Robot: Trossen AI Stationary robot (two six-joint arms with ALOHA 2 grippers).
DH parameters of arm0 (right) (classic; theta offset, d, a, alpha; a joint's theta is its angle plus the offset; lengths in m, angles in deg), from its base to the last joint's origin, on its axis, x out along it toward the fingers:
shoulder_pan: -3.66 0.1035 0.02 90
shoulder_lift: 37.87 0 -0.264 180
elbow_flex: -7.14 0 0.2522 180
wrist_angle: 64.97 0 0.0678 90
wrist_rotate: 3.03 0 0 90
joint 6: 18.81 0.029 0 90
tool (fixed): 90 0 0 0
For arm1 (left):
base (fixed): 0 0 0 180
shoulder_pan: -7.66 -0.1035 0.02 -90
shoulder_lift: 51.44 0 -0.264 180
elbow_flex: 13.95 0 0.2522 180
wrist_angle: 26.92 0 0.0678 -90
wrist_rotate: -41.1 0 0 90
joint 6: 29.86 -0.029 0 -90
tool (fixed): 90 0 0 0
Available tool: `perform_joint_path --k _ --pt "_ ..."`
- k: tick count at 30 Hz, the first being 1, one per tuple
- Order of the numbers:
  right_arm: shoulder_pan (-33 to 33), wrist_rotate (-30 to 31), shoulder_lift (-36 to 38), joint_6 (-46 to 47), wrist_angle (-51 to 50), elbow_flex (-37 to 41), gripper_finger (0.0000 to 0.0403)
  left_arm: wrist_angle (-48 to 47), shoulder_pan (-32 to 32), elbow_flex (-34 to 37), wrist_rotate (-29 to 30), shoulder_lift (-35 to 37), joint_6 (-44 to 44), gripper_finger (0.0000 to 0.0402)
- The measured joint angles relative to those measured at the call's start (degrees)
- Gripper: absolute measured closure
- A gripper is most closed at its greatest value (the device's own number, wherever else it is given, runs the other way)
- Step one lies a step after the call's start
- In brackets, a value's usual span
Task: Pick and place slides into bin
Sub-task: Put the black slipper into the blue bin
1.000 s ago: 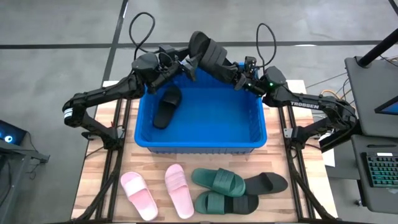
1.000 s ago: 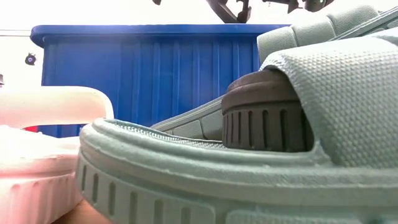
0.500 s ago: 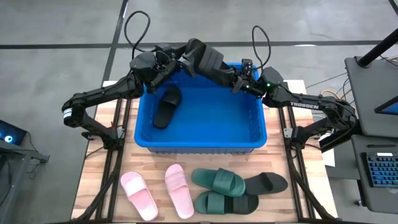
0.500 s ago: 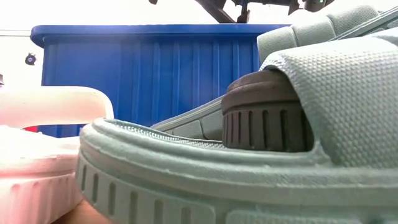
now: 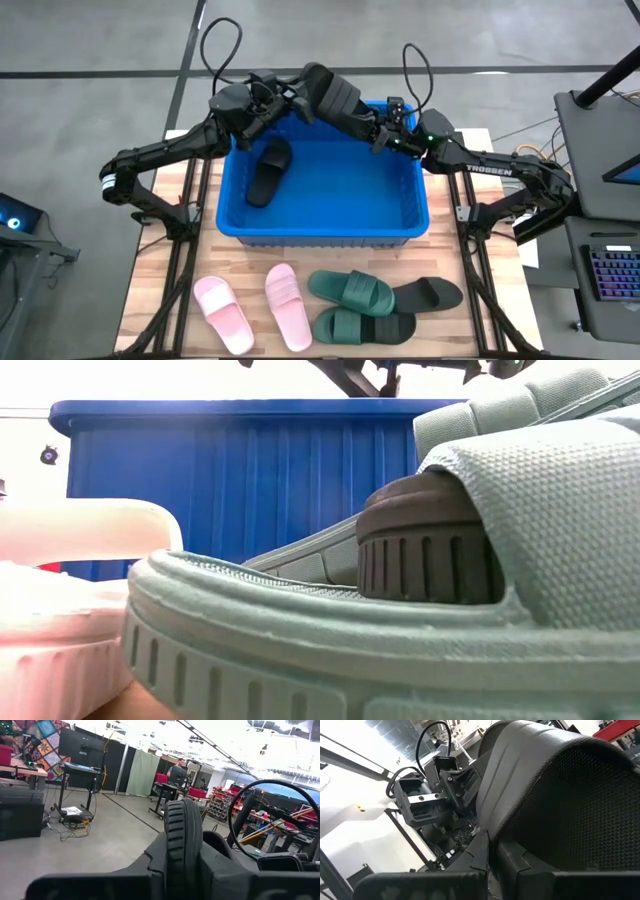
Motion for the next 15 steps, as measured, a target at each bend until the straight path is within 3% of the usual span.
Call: perform_joint_path --k 8,15 --pt "0.22 -1.14 0.00 0.42 -1.44 0.00 0.0391 -0.31 0.00 0.02 -0.24 0.00 -1.84 0.0376" --pt "0.19 -6.49 0.00 0.39 -2.48 -0.04 0.0351 -0.34 0.09 -0.22 -1.01 0.26 -6.09 0.0376"
